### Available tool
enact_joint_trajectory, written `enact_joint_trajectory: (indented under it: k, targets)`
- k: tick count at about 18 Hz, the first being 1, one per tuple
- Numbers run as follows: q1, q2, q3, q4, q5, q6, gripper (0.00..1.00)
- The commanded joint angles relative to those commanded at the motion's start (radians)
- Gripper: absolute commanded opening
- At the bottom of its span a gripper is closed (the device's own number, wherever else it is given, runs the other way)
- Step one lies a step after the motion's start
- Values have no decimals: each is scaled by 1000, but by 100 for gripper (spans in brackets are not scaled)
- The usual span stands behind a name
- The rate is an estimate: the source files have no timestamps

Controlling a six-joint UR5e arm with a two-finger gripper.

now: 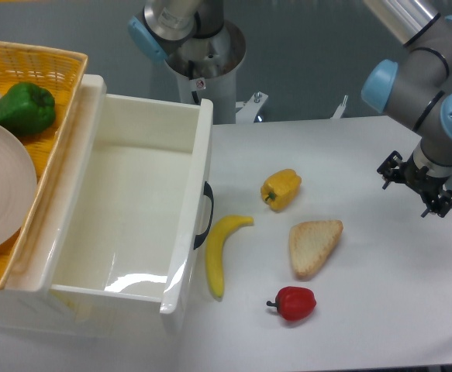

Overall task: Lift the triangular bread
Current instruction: 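Move the open gripper toward the triangular bread slice and lower it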

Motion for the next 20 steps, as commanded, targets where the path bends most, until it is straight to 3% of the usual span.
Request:
enact_joint_trajectory:
  k: [7, 13, 20]
  targets:
    - [-5, -2, -21, 5, -2, -6, 100]
    - [-8, 15, -130, 70, -23, -147, 100]
    - [-55, 9, -149, 78, -78, -193, 100]
